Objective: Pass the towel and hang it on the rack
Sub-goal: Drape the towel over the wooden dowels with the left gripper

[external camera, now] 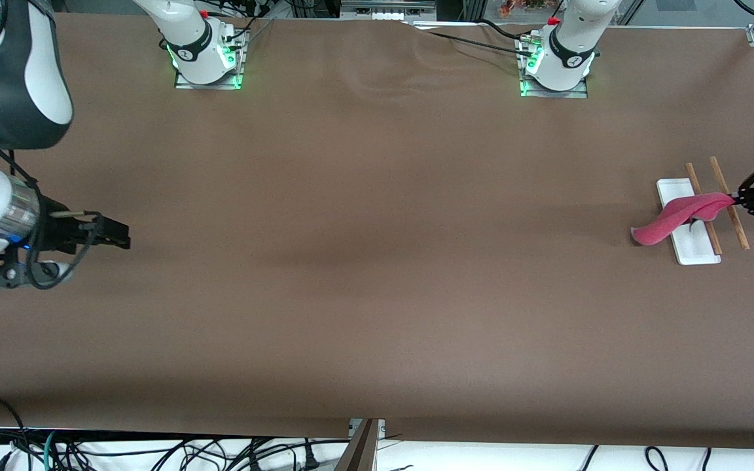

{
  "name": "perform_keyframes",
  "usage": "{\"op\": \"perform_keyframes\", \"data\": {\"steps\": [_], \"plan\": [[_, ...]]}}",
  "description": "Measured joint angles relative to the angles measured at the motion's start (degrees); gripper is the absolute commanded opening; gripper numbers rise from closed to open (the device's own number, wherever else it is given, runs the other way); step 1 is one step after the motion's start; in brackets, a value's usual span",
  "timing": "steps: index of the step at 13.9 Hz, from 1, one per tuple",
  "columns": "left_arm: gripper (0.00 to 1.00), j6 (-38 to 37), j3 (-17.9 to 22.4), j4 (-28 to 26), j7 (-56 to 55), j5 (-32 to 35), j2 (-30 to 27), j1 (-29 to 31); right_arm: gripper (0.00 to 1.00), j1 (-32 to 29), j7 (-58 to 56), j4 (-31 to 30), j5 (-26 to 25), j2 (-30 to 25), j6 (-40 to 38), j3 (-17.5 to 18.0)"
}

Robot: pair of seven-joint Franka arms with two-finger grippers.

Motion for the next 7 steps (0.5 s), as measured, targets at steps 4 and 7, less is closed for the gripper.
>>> {"op": "perform_keyframes", "data": {"steps": [4,7], "plan": [[0.00,-4.1,3.7,4.4,7.2,1.2,0.4,0.4,1.00,-0.1,-0.9,-7.0,0.0,-7.6,-0.1,-2.8],[0.00,-4.2,6.2,5.5,11.8,2.1,1.7,0.4,1.00,-0.1,-0.9,-13.6,0.0,-13.7,0.3,-2.8]]}}
